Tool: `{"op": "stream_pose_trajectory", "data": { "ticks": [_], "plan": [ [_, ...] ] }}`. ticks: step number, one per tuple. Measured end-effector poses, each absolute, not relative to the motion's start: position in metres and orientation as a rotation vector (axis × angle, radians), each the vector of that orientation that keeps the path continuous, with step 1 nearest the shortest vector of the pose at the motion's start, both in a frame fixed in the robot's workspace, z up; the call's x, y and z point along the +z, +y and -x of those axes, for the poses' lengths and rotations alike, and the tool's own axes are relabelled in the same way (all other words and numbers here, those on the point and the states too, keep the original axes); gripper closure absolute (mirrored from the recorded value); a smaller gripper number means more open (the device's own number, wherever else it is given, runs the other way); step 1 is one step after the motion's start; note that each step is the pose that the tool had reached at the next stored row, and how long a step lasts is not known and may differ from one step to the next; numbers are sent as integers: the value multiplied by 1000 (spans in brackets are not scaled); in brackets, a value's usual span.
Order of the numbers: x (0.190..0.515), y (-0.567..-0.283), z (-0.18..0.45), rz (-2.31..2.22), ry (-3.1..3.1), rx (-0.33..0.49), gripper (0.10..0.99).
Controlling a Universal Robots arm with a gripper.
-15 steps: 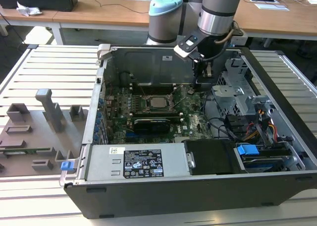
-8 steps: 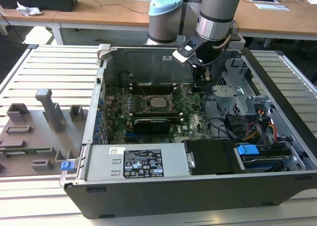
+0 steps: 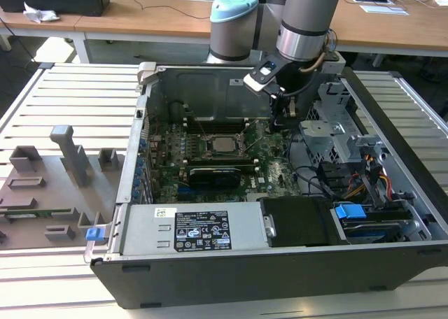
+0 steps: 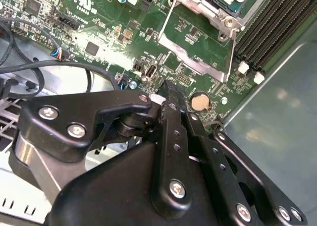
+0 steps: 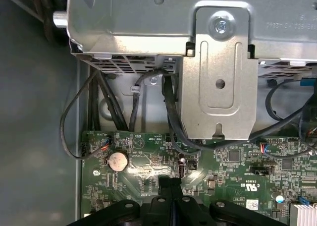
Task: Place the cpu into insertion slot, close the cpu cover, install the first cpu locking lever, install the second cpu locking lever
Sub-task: 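Close the cpu cover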
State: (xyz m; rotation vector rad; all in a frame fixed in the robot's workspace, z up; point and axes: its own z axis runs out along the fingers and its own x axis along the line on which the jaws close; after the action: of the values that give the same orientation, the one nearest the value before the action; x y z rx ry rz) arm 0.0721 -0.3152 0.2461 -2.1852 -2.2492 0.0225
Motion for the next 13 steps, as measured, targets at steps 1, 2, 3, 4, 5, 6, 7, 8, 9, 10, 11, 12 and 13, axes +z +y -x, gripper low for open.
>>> {"op": "stream_pose_trajectory", "data": {
  "ticks": [1, 2, 3, 4, 5, 6, 7, 8, 9, 10, 11, 12, 13],
  "plan": [
    [244, -315, -72, 2185, -2249, 23, 980],
    [243, -315, -72, 2185, -2249, 23, 980],
    [241, -315, -72, 2185, -2249, 22, 980],
    [241, -315, -72, 2185, -2249, 23, 980],
    [241, -315, -71, 2186, -2249, 23, 980],
    [241, -315, -70, 2185, -2249, 23, 980],
    [241, -315, -68, 2185, -2249, 23, 980],
    [241, -315, -66, 2185, -2249, 23, 980],
    [241, -315, -62, 2185, -2249, 23, 980],
    [241, -315, -60, 2185, -2249, 22, 980],
    [241, -315, -57, 2185, -2250, 22, 980],
    [241, -315, -54, 2185, -2250, 22, 980],
    [241, -315, -52, 2186, -2250, 22, 980]
  ]
}}
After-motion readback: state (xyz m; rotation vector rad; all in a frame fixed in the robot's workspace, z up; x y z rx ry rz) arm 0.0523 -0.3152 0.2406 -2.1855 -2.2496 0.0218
